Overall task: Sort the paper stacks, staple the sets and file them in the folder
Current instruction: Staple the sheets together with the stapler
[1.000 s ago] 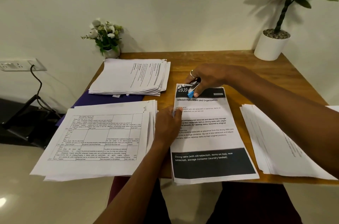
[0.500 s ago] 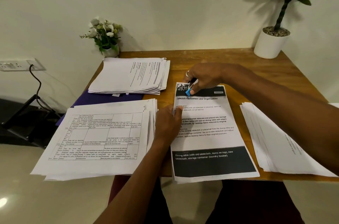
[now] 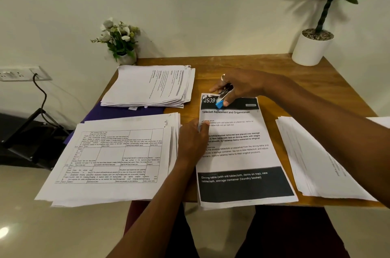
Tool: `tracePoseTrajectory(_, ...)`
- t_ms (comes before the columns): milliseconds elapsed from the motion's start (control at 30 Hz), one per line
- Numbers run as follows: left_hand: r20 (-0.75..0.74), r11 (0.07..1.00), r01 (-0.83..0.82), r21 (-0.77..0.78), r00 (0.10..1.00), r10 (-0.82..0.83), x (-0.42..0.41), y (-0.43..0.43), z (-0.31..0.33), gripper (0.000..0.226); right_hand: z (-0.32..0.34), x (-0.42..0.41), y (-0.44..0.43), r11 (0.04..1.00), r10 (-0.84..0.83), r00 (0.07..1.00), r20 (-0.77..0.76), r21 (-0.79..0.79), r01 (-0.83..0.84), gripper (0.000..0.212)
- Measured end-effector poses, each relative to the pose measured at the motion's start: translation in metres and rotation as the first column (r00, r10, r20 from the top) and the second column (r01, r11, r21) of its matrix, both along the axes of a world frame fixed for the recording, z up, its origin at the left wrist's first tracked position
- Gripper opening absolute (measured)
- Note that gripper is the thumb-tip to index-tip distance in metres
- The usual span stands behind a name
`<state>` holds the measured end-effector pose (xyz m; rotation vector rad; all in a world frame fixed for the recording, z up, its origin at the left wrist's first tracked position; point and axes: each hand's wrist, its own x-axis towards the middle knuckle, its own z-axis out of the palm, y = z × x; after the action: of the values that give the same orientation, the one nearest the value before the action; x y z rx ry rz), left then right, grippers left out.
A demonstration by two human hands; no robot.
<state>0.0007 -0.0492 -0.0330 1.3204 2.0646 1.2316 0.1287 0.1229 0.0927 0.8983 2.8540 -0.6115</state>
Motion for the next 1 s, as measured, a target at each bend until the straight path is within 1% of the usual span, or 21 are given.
tracePoseTrajectory(100,0.02,1.0,-0.006,0.03,1.0,0.005,0.002,-0.003,0.005,0.027,-0.006,0.024,0.003,0.997,-0.083,0.99,-0.115,-0.014,0.082,0.051)
tracePoseTrajectory(200,0.038,0.999,-0.006,0.049,0.999,0.005,0.003,-0.005,0.005,0.024,-0.018,0.053,0.003,0.967,-0.254,0.929,-0.267,-0.086,0.24,0.053)
tracePoseTrajectory(267,0.047,0.999,-0.003,0.05,0.999,0.001,0.003,-0.005,0.003,0.018,-0.033,0.07,0.0,0.923,-0.385,0.846,-0.369,-0.139,0.359,0.055)
tracePoseTrajectory(333,0.046,0.999,-0.011,0.053,0.999,0.008,0.002,-0.004,0.001,0.019,-0.046,0.081,-0.008,0.853,-0.517,0.728,-0.451,-0.196,0.484,0.055)
tracePoseTrajectory(367,0.049,0.998,-0.016,0.054,0.999,0.013,0.001,-0.004,-0.001,0.019,-0.052,0.084,-0.014,0.808,-0.579,0.667,-0.469,-0.222,0.545,0.054)
tracePoseTrajectory(433,0.05,0.998,-0.015,0.064,0.999,0.012,-0.001,-0.003,-0.004,0.019,-0.063,0.089,-0.028,0.734,-0.664,0.58,-0.473,-0.266,0.624,0.053)
tracePoseTrajectory(567,0.039,0.996,-0.027,0.082,0.999,0.024,-0.003,-0.002,-0.009,0.027,-0.084,0.09,-0.055,0.653,-0.747,0.495,-0.443,-0.352,0.671,0.041)
tracePoseTrajectory(633,0.043,0.996,-0.031,0.08,0.999,0.028,-0.004,-0.002,-0.008,0.027,-0.092,0.089,-0.065,0.635,-0.76,0.48,-0.439,-0.343,0.692,0.039)
tracePoseTrajectory(800,0.091,0.998,-0.016,0.055,0.996,0.011,-0.003,-0.003,-0.003,0.027,-0.093,0.084,-0.077,0.612,-0.768,0.472,-0.432,-0.281,0.739,0.043)
tracePoseTrajectory(900,0.124,1.0,0.016,0.006,0.992,-0.017,-0.007,-0.001,0.003,0.03,-0.088,0.084,-0.079,0.59,-0.779,0.439,-0.447,-0.286,0.755,0.042)
tracePoseTrajectory(1000,0.135,0.999,0.033,-0.031,0.99,-0.029,-0.014,0.004,0.019,0.027,-0.085,0.086,-0.082,0.561,-0.795,0.41,-0.448,-0.284,0.778,0.043)
